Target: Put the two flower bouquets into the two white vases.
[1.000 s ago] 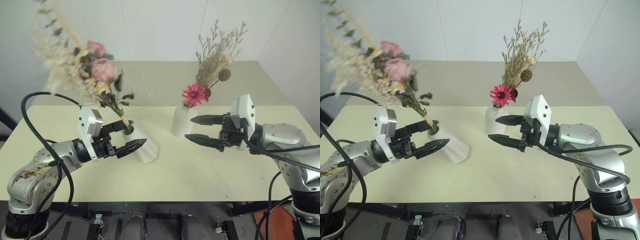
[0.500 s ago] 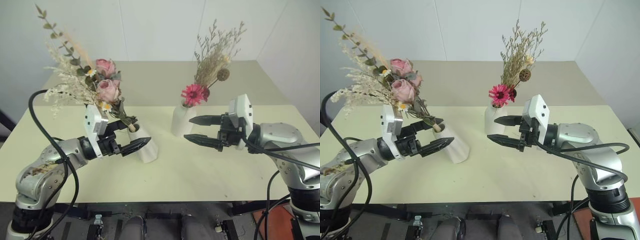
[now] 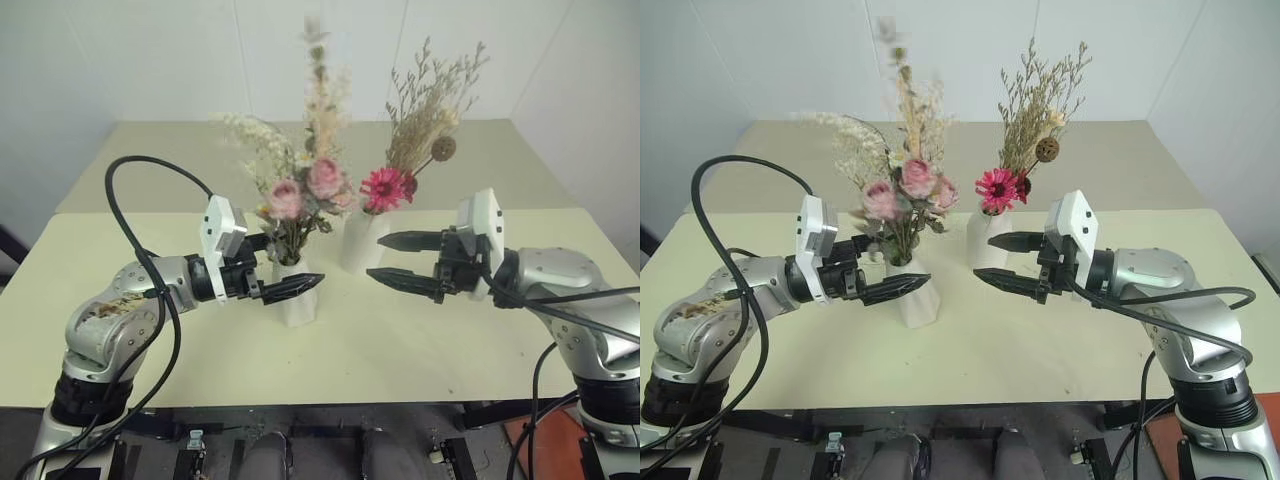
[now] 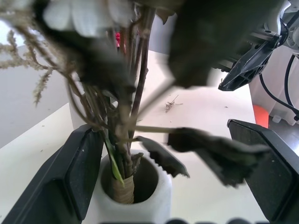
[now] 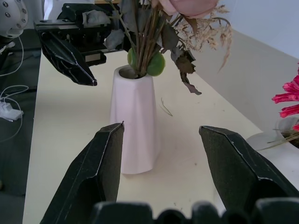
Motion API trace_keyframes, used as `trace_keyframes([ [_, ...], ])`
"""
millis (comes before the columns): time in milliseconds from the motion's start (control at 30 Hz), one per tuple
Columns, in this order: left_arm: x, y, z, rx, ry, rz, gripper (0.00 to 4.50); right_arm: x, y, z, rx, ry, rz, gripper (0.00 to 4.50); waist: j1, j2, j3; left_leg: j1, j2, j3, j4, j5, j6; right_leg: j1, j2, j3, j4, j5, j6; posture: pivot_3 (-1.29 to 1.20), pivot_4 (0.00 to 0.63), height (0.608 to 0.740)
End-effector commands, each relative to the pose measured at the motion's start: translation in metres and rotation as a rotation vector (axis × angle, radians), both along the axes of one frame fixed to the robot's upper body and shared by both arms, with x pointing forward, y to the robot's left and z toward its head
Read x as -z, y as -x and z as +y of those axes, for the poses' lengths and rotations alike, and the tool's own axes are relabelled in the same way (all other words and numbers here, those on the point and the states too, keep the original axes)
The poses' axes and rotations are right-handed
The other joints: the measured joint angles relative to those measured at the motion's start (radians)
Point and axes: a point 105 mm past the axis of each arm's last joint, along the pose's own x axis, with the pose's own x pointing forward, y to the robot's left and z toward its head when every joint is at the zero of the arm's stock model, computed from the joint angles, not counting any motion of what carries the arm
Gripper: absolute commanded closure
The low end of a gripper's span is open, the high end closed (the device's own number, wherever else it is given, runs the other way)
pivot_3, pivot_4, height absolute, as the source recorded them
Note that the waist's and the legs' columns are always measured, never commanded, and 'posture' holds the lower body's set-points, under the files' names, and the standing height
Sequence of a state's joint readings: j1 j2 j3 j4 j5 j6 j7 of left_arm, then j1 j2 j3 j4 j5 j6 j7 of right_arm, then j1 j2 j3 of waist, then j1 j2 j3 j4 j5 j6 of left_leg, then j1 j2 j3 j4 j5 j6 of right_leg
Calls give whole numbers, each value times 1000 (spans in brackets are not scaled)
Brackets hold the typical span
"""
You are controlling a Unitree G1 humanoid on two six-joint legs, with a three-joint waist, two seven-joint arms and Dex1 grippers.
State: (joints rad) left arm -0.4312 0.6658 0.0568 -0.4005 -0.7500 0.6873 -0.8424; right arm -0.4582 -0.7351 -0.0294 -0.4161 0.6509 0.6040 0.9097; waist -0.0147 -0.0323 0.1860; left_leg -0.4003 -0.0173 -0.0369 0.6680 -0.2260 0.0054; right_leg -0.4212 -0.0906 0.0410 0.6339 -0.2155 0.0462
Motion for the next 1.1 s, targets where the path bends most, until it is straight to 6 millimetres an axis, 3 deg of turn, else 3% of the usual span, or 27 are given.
trace_keyframes([
  [33,-7,3,3,-2,2,-39,13,-12,6,0,-5,-18,-43,1361,0,0,0,0,0,0,0,0,0,0,0,0,0,0,0,0,150,740],
  [400,-4,13,63,-158,-119,-28,13,-7,6,-11,11,15,-18,1361,-2,0,0,0,1,0,0,0,0,0,0,0,0,0,0,0,150,740],
  [567,-11,28,87,-192,-163,-53,13,-1,8,-34,48,82,7,1361,3,0,0,0,1,0,-1,0,0,0,0,-1,-1,0,0,0,150,740],
  [867,-26,59,99,-165,-136,-111,13,2,15,-82,186,176,32,1361,2,0,0,0,2,1,-1,0,0,0,0,0,-2,0,0,0,150,740],
  [1100,-35,56,98,-172,-111,-143,13,2,19,-87,221,165,5,1361,1,0,0,1,3,3,-1,0,0,1,2,0,-2,0,0,0,150,740],
])
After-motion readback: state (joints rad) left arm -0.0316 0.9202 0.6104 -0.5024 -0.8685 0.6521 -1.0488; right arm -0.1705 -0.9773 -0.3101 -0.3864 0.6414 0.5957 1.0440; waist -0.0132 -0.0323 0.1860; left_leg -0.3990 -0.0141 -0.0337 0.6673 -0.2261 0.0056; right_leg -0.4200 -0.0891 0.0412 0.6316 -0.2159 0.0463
